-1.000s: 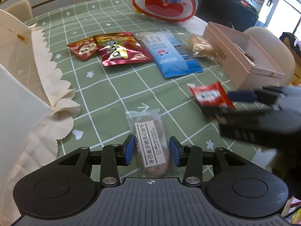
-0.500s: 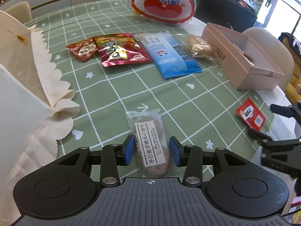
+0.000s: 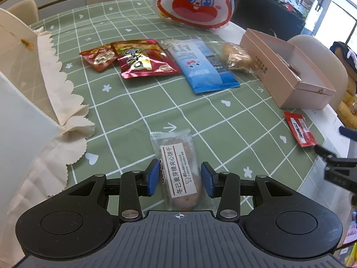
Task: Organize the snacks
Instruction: 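Carry both packets to the pink box and open the left tool to drop the biscuit packet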
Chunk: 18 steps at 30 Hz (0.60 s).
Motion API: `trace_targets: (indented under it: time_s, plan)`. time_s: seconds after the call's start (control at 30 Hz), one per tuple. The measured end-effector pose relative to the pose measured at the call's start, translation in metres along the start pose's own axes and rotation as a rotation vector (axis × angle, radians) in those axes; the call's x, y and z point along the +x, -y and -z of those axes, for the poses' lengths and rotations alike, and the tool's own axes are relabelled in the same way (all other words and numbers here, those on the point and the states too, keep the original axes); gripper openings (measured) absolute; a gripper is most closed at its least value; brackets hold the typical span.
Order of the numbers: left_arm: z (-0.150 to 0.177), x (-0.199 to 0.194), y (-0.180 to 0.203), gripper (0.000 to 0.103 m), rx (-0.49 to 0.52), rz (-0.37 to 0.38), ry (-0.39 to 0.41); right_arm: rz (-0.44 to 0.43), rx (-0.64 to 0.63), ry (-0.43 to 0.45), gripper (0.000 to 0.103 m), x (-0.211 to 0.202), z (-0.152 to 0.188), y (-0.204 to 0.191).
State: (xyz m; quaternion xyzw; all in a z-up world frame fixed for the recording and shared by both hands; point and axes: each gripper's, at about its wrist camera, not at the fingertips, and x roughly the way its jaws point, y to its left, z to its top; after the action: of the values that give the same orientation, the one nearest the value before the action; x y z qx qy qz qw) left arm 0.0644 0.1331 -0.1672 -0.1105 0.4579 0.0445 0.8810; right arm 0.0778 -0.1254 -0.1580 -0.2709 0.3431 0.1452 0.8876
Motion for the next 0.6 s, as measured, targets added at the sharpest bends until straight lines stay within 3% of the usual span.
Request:
trace_targets:
  time_s: [0.07, 0.17, 0.23, 0.3, 0.43, 0.6]
  plan:
    - [0.001, 0.000, 0.000, 0.046, 0.009, -0.001, 0.008, -0.063, 0.092, 0.027, 0.075, -0.007, 0.001, 0.012]
    - [0.003, -0.001, 0.001, 0.046, 0.020, -0.002, 0.014, -0.231, 0.356, -0.014, 0.076, 0.000, -0.004, 0.030]
    - [0.002, 0.000, 0.002, 0.046, 0.029, -0.004, 0.011, -0.306, 0.463, -0.042, 0.076, 0.013, -0.009, 0.029]
    - [0.002, -0.001, 0.002, 0.046, 0.031, -0.004, 0.009, -0.302, 0.496, -0.080, 0.076, 0.028, -0.016, 0.019]
    - [0.002, -0.001, 0.002, 0.046, 0.020, -0.006, 0.007, -0.186, 0.435, -0.091, 0.078, 0.042, -0.027, -0.001]
    - [-0.006, 0.002, 0.005, 0.046, 0.018, -0.028, -0.032, -0.216, 0.423, -0.112, 0.073, 0.036, -0.025, -0.001]
